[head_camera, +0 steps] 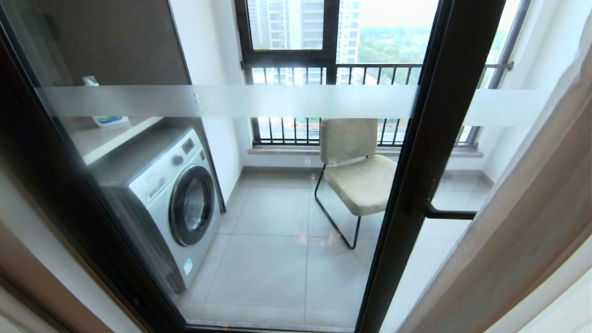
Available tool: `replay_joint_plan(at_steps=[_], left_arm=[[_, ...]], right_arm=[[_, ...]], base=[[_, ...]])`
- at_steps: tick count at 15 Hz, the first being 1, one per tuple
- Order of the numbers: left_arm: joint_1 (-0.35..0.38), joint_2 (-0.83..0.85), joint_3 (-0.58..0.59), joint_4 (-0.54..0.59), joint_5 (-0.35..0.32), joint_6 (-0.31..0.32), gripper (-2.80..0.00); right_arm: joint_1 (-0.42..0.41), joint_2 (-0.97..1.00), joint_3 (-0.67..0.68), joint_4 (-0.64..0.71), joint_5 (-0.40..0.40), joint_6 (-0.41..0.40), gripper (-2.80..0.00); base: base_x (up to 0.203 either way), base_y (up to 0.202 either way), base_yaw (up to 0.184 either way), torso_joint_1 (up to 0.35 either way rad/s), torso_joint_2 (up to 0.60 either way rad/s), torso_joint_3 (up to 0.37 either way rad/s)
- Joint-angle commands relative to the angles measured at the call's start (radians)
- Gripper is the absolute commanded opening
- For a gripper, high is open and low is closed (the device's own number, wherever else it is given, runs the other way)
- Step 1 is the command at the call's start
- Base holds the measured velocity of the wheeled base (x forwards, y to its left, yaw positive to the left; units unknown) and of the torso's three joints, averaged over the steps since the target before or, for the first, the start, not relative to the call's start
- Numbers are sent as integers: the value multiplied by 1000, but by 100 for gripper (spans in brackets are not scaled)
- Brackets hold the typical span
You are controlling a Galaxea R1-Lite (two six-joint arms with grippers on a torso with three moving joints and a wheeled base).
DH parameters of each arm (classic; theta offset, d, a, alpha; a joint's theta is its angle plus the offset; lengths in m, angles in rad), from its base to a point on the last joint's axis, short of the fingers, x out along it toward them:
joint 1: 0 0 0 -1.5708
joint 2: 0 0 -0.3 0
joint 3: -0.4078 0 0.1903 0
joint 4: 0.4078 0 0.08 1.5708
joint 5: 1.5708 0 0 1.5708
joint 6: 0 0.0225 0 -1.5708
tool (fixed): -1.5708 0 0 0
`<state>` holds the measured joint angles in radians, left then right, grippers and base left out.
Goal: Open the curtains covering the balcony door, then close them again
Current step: Pull the inner curtains open on both sides
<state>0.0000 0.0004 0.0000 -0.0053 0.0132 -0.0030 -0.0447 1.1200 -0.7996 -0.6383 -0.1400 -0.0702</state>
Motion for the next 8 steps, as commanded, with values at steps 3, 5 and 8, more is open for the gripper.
replay_joint_plan(at_steps=[3, 5, 8], left_arm=[[0, 0, 0, -1, 1, 0, -280], [1, 0, 0, -1, 1, 0, -280], [0, 0, 0, -1, 1, 0, -280]], right_arm=[[-50, -26, 15, 4, -1, -3, -280], [-77, -42, 36, 7, 0, -3, -280], [-109, -59, 57, 8, 0, -3, -280]], base=[[0, -187, 6, 2, 2, 1], [0, -194, 1, 2, 2, -1], [0, -190, 2, 5, 2, 1]])
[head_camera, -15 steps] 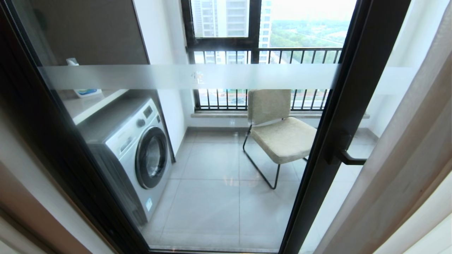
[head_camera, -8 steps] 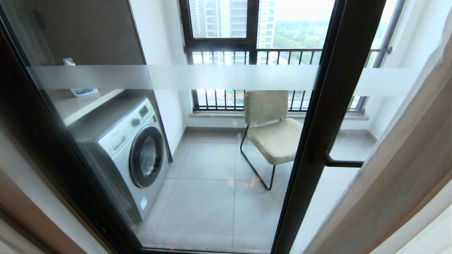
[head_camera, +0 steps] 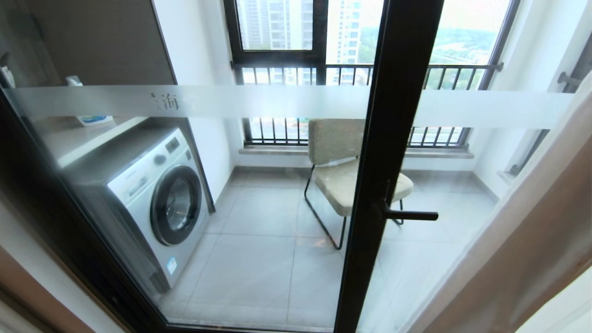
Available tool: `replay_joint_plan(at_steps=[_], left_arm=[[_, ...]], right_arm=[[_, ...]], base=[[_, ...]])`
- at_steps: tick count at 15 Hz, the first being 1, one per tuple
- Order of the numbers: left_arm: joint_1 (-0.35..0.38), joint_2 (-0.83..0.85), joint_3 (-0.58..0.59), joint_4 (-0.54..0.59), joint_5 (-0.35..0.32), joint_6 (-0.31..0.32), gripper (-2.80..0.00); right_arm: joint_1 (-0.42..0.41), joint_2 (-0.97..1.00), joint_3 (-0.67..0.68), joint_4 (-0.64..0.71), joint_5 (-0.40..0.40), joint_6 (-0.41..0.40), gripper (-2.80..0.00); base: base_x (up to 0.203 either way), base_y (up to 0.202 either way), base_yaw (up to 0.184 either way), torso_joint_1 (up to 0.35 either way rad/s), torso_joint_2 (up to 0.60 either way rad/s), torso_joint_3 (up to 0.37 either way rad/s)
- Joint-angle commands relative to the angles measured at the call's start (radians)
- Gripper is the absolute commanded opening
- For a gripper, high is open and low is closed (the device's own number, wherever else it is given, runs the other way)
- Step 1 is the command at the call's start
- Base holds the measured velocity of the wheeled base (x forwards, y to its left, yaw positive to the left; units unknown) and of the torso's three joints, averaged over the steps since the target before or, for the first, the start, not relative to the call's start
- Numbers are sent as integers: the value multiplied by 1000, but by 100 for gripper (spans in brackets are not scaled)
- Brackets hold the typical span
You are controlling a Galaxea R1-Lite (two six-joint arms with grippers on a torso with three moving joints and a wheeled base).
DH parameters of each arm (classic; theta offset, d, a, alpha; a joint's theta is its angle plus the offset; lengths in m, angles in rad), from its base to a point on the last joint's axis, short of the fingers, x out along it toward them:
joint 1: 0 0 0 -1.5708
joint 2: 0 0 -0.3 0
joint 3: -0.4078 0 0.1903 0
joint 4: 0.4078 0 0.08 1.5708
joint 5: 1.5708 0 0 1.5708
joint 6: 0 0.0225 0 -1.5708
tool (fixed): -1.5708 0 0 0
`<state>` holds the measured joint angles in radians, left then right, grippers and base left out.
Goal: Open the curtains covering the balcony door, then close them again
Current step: Pull the inner curtains open on both sides
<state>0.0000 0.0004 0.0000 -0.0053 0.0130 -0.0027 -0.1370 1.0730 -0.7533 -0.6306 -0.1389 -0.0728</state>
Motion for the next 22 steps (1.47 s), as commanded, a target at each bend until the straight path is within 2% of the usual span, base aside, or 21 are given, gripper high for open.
replay_joint_plan(at_steps=[1, 7, 22], left_arm=[[0, 0, 0, -1, 1, 0, -280], [0, 0, 0, 0, 1, 0, -280], [0, 0, 0, 1, 1, -2, -280]], right_arm=[[-24, -19, 15, 2, -1, -1, -280], [-67, -27, 19, 12, 1, 1, -280], [-93, 60, -29, 9, 2, 44, -280]], base=[[0, -183, 3, 2, 7, 2], [0, -189, 1, 2, 2, 3], [0, -190, 1, 2, 1, 3]])
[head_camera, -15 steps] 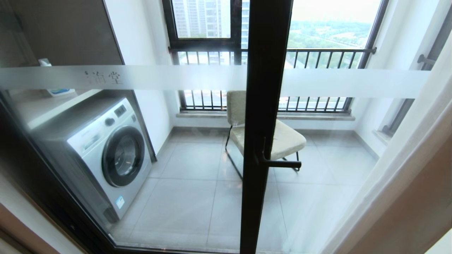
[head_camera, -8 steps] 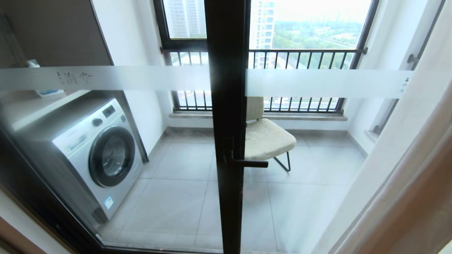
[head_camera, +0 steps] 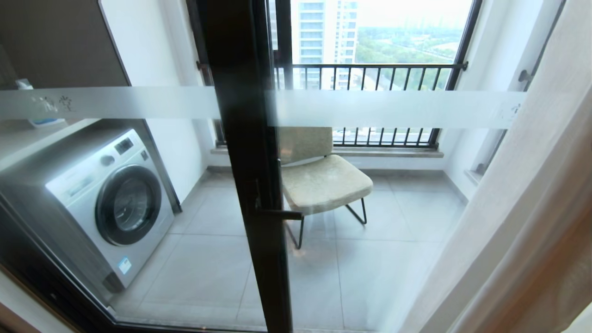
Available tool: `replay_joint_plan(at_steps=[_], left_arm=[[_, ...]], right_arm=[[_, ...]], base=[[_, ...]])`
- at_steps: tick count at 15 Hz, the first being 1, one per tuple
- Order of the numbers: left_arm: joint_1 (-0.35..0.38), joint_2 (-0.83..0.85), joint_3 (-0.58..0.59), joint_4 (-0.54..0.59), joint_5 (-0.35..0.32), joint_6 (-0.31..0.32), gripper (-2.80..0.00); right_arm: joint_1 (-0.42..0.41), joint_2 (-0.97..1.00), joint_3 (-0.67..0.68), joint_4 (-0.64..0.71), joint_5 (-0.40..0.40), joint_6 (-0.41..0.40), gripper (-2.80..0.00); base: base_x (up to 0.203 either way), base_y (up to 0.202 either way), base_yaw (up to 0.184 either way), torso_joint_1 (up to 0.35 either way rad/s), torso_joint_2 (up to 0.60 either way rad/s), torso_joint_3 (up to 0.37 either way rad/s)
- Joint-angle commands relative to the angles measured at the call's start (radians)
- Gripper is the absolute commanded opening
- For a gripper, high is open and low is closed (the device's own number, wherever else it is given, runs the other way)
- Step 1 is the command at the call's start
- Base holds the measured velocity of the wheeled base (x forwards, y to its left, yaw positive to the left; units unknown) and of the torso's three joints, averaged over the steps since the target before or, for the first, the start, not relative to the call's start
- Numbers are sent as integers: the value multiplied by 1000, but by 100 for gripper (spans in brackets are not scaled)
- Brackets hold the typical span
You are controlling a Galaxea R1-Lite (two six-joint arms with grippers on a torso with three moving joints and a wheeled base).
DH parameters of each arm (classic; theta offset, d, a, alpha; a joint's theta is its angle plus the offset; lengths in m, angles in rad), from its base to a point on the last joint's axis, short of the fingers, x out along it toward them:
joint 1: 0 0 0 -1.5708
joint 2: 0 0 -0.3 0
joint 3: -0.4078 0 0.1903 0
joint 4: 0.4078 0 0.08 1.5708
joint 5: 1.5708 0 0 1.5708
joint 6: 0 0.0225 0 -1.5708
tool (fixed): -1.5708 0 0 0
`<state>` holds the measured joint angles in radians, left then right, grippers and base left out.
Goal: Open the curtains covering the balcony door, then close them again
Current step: Pull the inner curtains open on both sides
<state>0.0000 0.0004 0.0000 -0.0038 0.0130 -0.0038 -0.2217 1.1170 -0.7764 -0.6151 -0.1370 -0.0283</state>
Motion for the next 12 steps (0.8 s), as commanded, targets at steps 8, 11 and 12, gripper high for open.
replay_joint_plan(at_steps=[8, 11, 12], left_arm=[[0, 0, 0, -1, 1, -1, -280], [0, 0, 0, -1, 1, -1, -280], [0, 0, 0, -1, 1, -1, -280]], right_arm=[[-56, 38, -47, -2, 2, 1, -280], [-62, 35, -47, 0, 2, -1, -280], [-62, 33, -47, 0, 2, -1, -280]], base=[[0, -189, 0, 1, 1, 3], [0, -189, -1, -1, 3, 2], [0, -189, -4, -2, 2, 0]])
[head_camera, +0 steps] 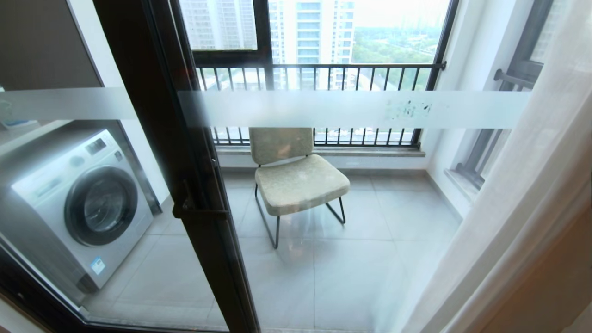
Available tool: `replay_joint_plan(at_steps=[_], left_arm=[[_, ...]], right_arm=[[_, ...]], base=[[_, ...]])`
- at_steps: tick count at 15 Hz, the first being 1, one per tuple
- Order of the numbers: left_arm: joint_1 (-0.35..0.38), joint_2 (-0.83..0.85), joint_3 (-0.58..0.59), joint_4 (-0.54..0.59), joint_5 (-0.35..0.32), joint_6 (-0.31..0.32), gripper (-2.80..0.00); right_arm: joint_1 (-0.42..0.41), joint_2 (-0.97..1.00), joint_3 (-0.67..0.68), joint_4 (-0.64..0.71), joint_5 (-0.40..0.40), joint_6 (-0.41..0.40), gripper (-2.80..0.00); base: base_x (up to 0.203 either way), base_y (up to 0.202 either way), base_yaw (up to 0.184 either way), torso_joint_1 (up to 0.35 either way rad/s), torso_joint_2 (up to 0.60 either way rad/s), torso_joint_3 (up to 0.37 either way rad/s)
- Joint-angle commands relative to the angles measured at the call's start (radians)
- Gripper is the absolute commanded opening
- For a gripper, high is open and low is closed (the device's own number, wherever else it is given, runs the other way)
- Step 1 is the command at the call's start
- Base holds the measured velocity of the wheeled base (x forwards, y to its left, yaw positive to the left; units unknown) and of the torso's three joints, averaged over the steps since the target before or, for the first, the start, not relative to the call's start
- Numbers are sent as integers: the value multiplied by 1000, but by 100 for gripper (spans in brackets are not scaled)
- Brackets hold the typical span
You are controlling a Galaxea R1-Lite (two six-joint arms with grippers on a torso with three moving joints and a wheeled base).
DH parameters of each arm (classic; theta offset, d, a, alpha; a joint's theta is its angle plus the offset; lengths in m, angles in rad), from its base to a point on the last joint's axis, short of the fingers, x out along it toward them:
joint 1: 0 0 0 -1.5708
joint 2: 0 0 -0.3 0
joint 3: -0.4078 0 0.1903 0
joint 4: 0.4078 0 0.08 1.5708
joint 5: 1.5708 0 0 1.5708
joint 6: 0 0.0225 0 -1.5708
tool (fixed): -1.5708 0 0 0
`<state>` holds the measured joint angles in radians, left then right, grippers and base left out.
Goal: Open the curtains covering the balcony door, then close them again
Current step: Pull the inner curtains open on both sides
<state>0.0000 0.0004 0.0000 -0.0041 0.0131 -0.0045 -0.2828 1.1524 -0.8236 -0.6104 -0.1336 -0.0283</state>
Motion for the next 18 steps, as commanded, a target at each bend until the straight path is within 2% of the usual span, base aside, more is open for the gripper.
replay_joint_plan(at_steps=[1, 15, 18], left_arm=[[0, 0, 0, 0, 1, 0, -280], [0, 0, 0, -2, 1, 1, -280], [0, 0, 0, -1, 1, 3, -280]], right_arm=[[-1, -3, 0, -4, -1, -1, -280], [1, -8, 4, -5, 0, -2, -280], [1, -14, 5, -2, 2, -4, -280]], base=[[0, -194, 2, 2, 1, -4], [0, -192, 2, 4, 2, 3], [0, -129, 1, 1, 0, 2]])
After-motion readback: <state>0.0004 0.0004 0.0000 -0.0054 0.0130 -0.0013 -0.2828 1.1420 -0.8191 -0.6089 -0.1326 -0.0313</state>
